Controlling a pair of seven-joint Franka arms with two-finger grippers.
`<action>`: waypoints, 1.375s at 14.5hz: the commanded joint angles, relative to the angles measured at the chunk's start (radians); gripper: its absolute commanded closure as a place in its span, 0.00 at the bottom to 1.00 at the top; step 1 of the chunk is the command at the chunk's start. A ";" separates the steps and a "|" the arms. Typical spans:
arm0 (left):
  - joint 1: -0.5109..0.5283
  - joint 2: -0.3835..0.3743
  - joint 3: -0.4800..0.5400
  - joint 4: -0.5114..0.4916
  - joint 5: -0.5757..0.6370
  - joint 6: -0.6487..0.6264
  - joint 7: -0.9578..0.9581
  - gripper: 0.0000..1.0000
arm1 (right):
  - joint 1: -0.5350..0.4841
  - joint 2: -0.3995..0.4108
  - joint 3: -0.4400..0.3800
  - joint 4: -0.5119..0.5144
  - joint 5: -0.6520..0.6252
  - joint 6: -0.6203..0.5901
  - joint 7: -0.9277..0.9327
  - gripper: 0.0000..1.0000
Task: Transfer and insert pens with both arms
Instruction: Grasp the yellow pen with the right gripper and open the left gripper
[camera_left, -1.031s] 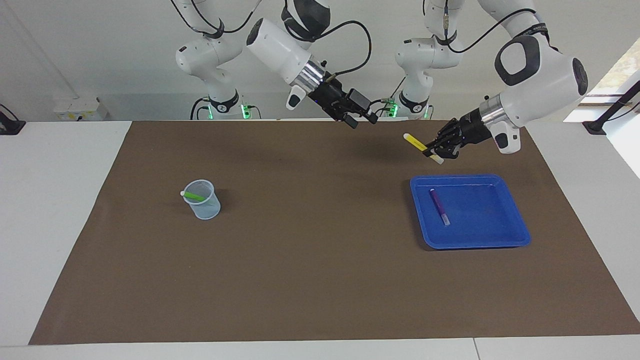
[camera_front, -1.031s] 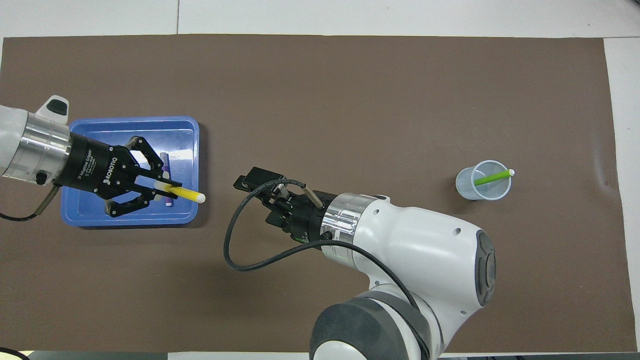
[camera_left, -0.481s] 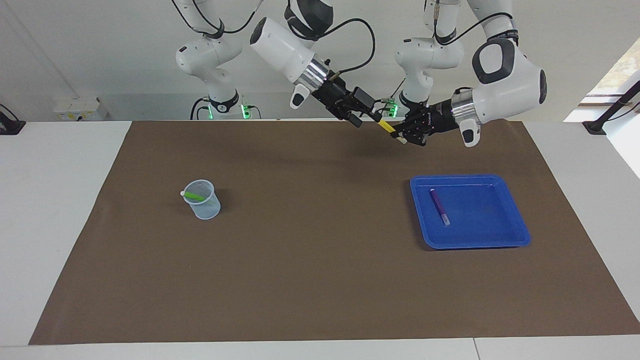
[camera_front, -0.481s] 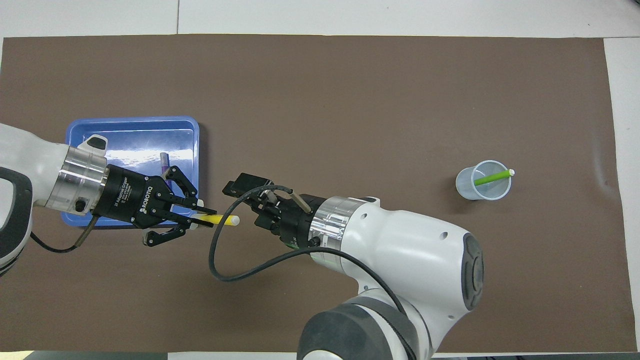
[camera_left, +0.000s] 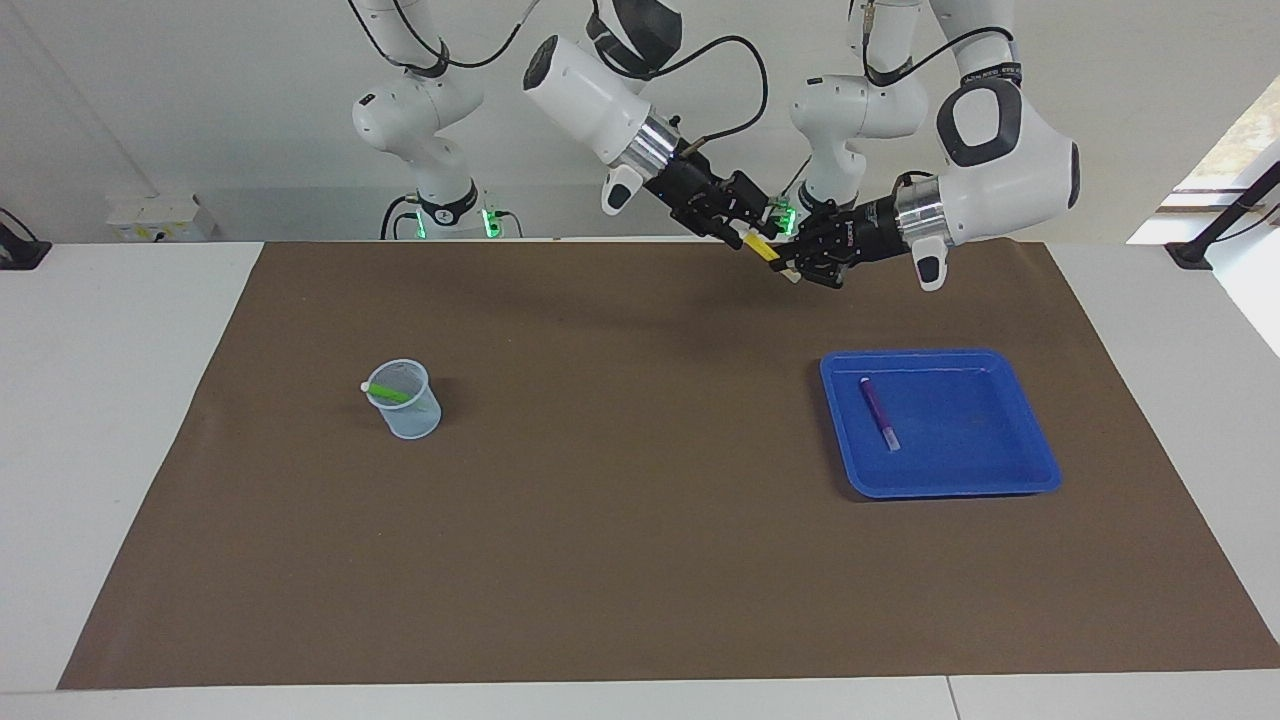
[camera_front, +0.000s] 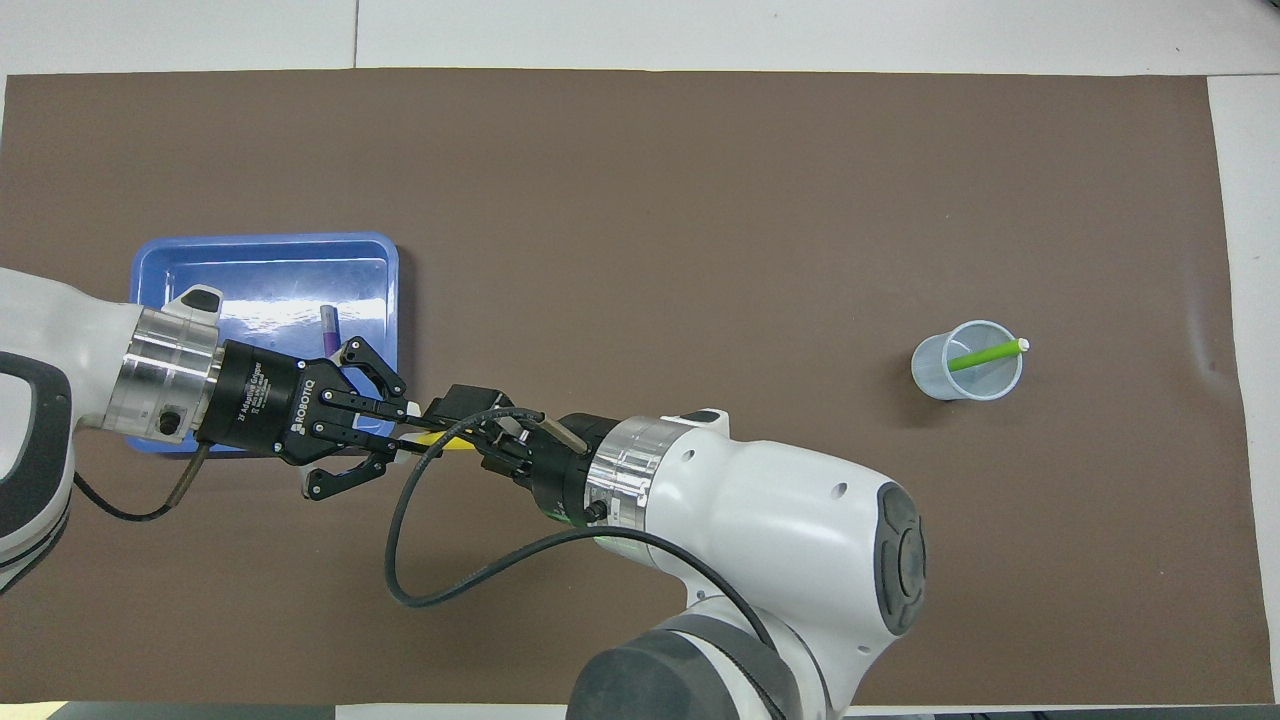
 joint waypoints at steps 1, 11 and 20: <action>-0.021 -0.033 0.009 -0.036 -0.019 0.030 -0.020 1.00 | -0.005 0.001 0.002 -0.002 -0.025 0.005 -0.021 0.39; -0.023 -0.033 0.010 -0.031 -0.025 0.037 -0.029 0.86 | -0.008 0.000 0.000 -0.010 -0.025 -0.001 -0.024 1.00; -0.015 0.011 0.013 0.048 0.191 0.057 0.030 0.00 | -0.367 -0.008 -0.013 0.204 -0.561 -0.795 -0.264 1.00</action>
